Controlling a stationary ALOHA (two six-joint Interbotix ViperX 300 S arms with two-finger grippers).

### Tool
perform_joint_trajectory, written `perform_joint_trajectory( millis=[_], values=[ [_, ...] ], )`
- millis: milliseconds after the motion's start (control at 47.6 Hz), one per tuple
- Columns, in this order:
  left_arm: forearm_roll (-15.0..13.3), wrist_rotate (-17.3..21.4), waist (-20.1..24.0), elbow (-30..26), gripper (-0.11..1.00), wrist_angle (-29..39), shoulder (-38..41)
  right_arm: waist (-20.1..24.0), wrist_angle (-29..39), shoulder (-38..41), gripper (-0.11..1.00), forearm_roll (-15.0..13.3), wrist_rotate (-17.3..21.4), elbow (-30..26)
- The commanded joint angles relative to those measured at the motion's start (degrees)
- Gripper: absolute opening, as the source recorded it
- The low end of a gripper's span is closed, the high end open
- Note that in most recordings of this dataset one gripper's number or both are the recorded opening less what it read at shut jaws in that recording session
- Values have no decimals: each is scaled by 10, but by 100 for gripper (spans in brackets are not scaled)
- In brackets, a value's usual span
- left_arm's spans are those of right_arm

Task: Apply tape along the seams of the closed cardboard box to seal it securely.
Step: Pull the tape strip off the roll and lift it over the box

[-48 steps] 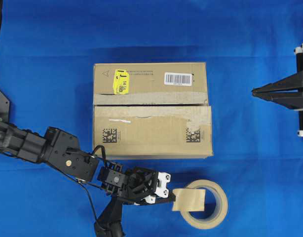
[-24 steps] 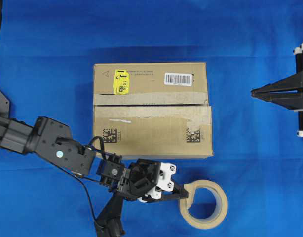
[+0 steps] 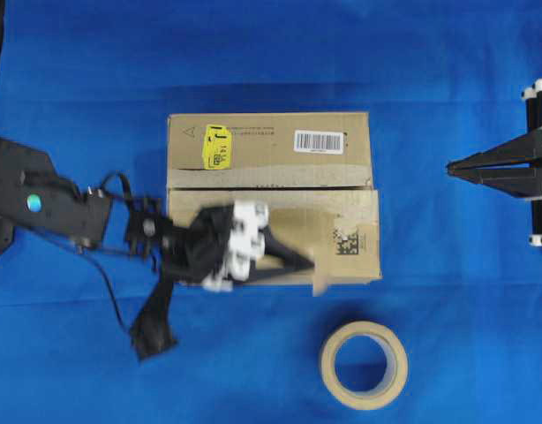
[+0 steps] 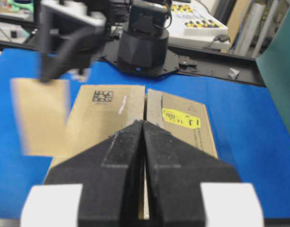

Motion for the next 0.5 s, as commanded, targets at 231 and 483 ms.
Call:
perform_joint_trajectory(
  millis=[231, 483],
  values=[
    [-1, 4, 68, 17, 1, -3, -35, -3, -4, 14, 2, -1, -4, -11],
    [-1, 1, 87, 34, 1, 21, -47, -7, -4, 24, 2, -2, -4, -9]
  ],
)
